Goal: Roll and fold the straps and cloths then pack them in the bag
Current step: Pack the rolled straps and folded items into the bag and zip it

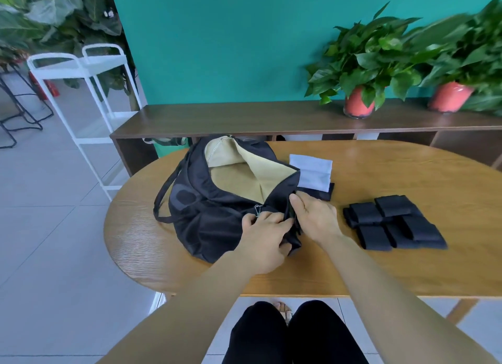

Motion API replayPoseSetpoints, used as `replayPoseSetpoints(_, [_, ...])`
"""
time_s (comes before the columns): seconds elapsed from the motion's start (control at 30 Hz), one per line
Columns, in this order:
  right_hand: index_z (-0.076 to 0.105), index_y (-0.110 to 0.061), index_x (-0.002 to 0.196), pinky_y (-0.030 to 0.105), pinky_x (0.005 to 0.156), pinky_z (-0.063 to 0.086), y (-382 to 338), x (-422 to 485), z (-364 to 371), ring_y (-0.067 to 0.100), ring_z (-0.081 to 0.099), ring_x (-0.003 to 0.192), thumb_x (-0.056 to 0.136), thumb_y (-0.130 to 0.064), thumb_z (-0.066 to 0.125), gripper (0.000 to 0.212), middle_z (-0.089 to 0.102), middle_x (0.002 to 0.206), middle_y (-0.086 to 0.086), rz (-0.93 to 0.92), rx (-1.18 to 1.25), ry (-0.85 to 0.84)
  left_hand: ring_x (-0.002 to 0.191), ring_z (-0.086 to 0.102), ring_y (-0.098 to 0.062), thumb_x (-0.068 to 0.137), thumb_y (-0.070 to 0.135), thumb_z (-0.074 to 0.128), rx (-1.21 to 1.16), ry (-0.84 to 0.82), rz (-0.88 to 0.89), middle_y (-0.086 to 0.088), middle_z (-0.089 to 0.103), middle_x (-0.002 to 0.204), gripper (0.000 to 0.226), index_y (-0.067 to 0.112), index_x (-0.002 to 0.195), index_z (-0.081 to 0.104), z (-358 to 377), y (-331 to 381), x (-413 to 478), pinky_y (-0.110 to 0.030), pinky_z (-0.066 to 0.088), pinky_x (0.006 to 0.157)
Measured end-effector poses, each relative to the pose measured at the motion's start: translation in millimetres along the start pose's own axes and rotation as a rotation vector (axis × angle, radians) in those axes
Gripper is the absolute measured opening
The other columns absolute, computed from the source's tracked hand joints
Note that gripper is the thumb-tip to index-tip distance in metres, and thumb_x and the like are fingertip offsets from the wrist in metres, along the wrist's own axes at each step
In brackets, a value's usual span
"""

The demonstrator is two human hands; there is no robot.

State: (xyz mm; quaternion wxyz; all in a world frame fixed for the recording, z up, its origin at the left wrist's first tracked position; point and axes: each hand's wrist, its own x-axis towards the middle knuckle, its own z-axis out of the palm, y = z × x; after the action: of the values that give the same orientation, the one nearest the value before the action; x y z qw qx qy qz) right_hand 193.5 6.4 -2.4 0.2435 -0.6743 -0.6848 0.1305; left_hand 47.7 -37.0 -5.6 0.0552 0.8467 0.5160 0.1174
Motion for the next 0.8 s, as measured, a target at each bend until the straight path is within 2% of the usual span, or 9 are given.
replayPoseSetpoints(0.07, [0.036, -0.026, 0.069, 0.036, 0.08, 0.034, 2, -1, -2, 0.019, 0.048, 0.078, 0.1, -0.042, 0.025, 0.037, 0.052, 0.069, -0.008, -0.001, 0.008, 0.008, 0.122, 0.033, -0.015, 0.091, 0.029, 0.049, -0.042, -0.017, 0.023, 0.011, 0.046, 0.114, 0.046, 0.035, 0.136, 0.04, -6, -1, 0, -0.039, 0.016, 0.101])
replayPoseSetpoints(0.13, [0.04, -0.025, 0.072, 0.038, 0.083, 0.036, -1, 0, -4, 0.02, 0.053, 0.082, 0.099, -0.045, 0.024, 0.038, 0.056, 0.072, -0.008, 0.004, 0.005, 0.009, 0.123, 0.033, -0.012, 0.093, 0.028, 0.049, -0.095, 0.004, 0.042, 0.015, 0.048, 0.122, 0.045, 0.038, 0.136, 0.041, -15, -7, 1, -0.038, 0.015, 0.103])
replayPoseSetpoints(0.23, [0.047, -0.023, 0.079, 0.04, 0.091, 0.034, -12, 6, -6, 0.023, 0.055, 0.092, 0.097, -0.051, 0.024, 0.041, 0.062, 0.084, -0.002, 0.035, -0.037, 0.0, 0.124, 0.036, -0.006, 0.095, 0.026, 0.048, -0.145, 0.133, -0.036, 0.018, 0.05, 0.129, 0.038, 0.038, 0.13, 0.05, -34, -25, 7, -0.032, 0.014, 0.102])
replayPoseSetpoints(0.37, [0.052, -0.015, 0.106, 0.043, 0.099, 0.03, -30, 18, -1, 0.025, 0.052, 0.108, 0.094, -0.056, 0.032, 0.048, 0.064, 0.099, 0.003, 0.138, -0.123, 0.04, 0.128, 0.034, -0.015, 0.094, 0.02, 0.049, 0.039, 0.322, -0.176, 0.011, 0.045, 0.137, 0.039, 0.035, 0.13, 0.051, -59, -68, 16, -0.04, 0.019, 0.104])
replayPoseSetpoints(0.47, [0.03, -0.01, 0.141, 0.048, 0.107, 0.025, -40, 26, 6, 0.025, 0.042, 0.123, 0.094, -0.05, 0.04, 0.062, 0.061, 0.114, 0.006, 0.186, -0.144, 0.054, 0.139, 0.014, -0.026, 0.094, 0.027, 0.05, 0.215, 0.31, -0.335, -0.003, 0.019, 0.153, 0.048, 0.033, 0.14, 0.037, -70, -98, 24, -0.049, 0.017, 0.108])
replayPoseSetpoints(0.53, [0.012, -0.012, 0.149, 0.05, 0.111, 0.019, -45, 29, 10, 0.024, 0.036, 0.129, 0.095, -0.04, 0.042, 0.068, 0.058, 0.12, 0.006, 0.184, -0.144, 0.051, 0.144, 0.0, -0.032, 0.096, 0.033, 0.047, 0.232, 0.259, -0.448, -0.011, 0.0, 0.158, 0.053, 0.034, 0.145, 0.027, -73, -113, 32, -0.054, 0.016, 0.11])
replayPoseSetpoints(0.6, [0.008, -0.015, 0.15, 0.051, 0.112, 0.016, -44, 27, 12, 0.021, 0.037, 0.129, 0.097, -0.033, 0.042, 0.066, 0.059, 0.117, 0.001, 0.151, -0.177, 0.063, 0.145, -0.005, -0.034, 0.097, 0.037, 0.044, 0.205, 0.201, -0.529, -0.013, -0.01, 0.158, 0.056, 0.035, 0.148, 0.019, -72, -123, 39, -0.055, 0.017, 0.11])
replayPoseSetpoints(0.73, [0.014, -0.021, 0.15, 0.045, 0.108, 0.016, -34, 19, 12, 0.017, 0.039, 0.12, 0.096, -0.024, 0.043, 0.061, 0.053, 0.095, -0.006, 0.067, -0.262, 0.094, 0.141, 0.015, -0.037, 0.097, 0.035, 0.044, 0.137, 0.15, -0.572, -0.013, -0.008, 0.158, 0.059, 0.034, 0.149, 0.016, -70, -131, 46, -0.054, 0.028, 0.106])
replayPoseSetpoints(0.8, [0.016, -0.021, 0.15, 0.043, 0.108, 0.013, -26, 13, 10, 0.016, 0.037, 0.119, 0.096, -0.024, 0.044, 0.061, 0.044, 0.093, -0.006, 0.056, -0.247, 0.1, 0.136, 0.027, -0.035, 0.097, 0.031, 0.044, 0.178, 0.161, -0.55, -0.012, -0.002, 0.158, 0.06, 0.031, 0.149, 0.014, -69, -129, 46, -0.051, 0.033, 0.104])
